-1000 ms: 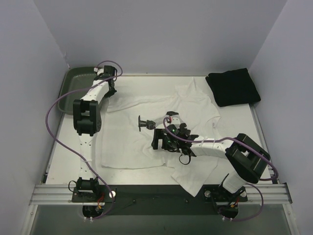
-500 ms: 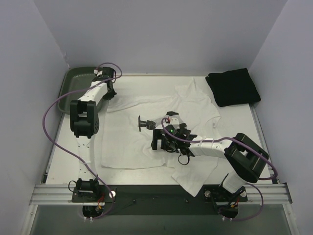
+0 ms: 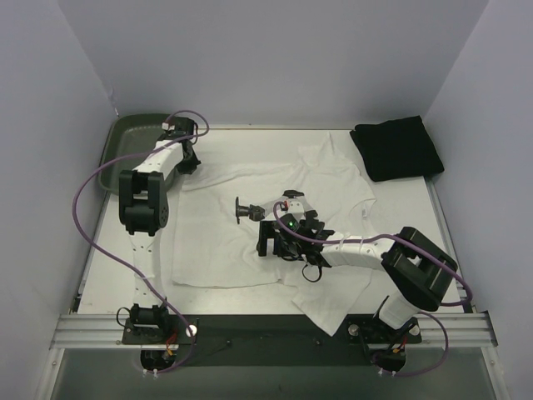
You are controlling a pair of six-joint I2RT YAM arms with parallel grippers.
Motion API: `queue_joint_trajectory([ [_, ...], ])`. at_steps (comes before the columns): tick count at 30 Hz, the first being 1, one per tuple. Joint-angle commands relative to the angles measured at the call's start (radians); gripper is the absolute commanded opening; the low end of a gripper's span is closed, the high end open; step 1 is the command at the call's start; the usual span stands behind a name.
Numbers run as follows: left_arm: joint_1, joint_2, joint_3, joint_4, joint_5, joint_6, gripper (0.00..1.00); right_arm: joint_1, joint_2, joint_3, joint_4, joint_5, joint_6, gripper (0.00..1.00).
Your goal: Fold and stack the t-shirts
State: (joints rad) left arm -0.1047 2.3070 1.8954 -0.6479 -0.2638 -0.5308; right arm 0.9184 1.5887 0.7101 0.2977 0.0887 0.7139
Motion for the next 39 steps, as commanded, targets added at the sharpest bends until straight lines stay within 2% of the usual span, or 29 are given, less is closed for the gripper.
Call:
queue_joint_trajectory([
  [1, 0.007, 0.063, 0.102, -0.005, -0.021, 0.012, 0.00, 0.011, -0.001, -0.035, -0.109, -0.014, 0.019, 0.96],
  [15, 0.029, 0.232, 0.356, -0.104, -0.049, 0.048, 0.00, 0.002, 0.019, -0.018, -0.117, -0.035, 0.015, 0.96],
  [21, 0.059, 0.227, 0.364, -0.099, -0.022, 0.034, 0.00, 0.000, 0.040, 0.000, -0.120, -0.038, 0.010, 0.96],
  [25, 0.082, 0.148, 0.323, -0.075, 0.018, 0.005, 0.00, 0.000, 0.042, 0.025, -0.130, -0.026, -0.001, 0.96],
  [26, 0.083, 0.126, 0.312, -0.067, 0.029, 0.002, 0.04, 0.002, 0.034, 0.046, -0.149, -0.015, -0.005, 0.96],
  [27, 0.083, 0.105, 0.303, -0.061, 0.050, -0.003, 0.26, 0.002, 0.027, 0.058, -0.163, 0.011, -0.025, 0.96],
  [29, 0.082, 0.043, 0.291, -0.055, 0.083, -0.021, 0.48, 0.002, -0.005, 0.121, -0.228, 0.058, -0.054, 1.00],
  [30, 0.080, 0.022, 0.286, -0.056, 0.112, -0.026, 0.55, -0.001, -0.019, 0.152, -0.255, 0.078, -0.088, 1.00],
  [31, 0.073, -0.024, 0.283, -0.061, 0.118, -0.029, 0.73, -0.004, -0.032, 0.182, -0.284, 0.120, -0.111, 1.00],
  [32, 0.066, -0.046, 0.286, -0.067, 0.124, -0.029, 0.80, -0.012, -0.062, 0.213, -0.349, 0.135, -0.131, 1.00],
  [36, 0.040, -0.170, 0.271, -0.125, 0.156, -0.017, 0.82, -0.024, -0.160, 0.376, -0.497, 0.218, -0.204, 1.00],
  [38, 0.024, -0.256, 0.231, -0.150, 0.192, -0.005, 0.82, -0.032, -0.257, 0.381, -0.549, 0.277, -0.217, 1.00],
  [39, 0.016, -0.323, 0.162, -0.148, 0.208, -0.003, 0.82, -0.050, -0.289, 0.381, -0.574, 0.295, -0.217, 1.00],
])
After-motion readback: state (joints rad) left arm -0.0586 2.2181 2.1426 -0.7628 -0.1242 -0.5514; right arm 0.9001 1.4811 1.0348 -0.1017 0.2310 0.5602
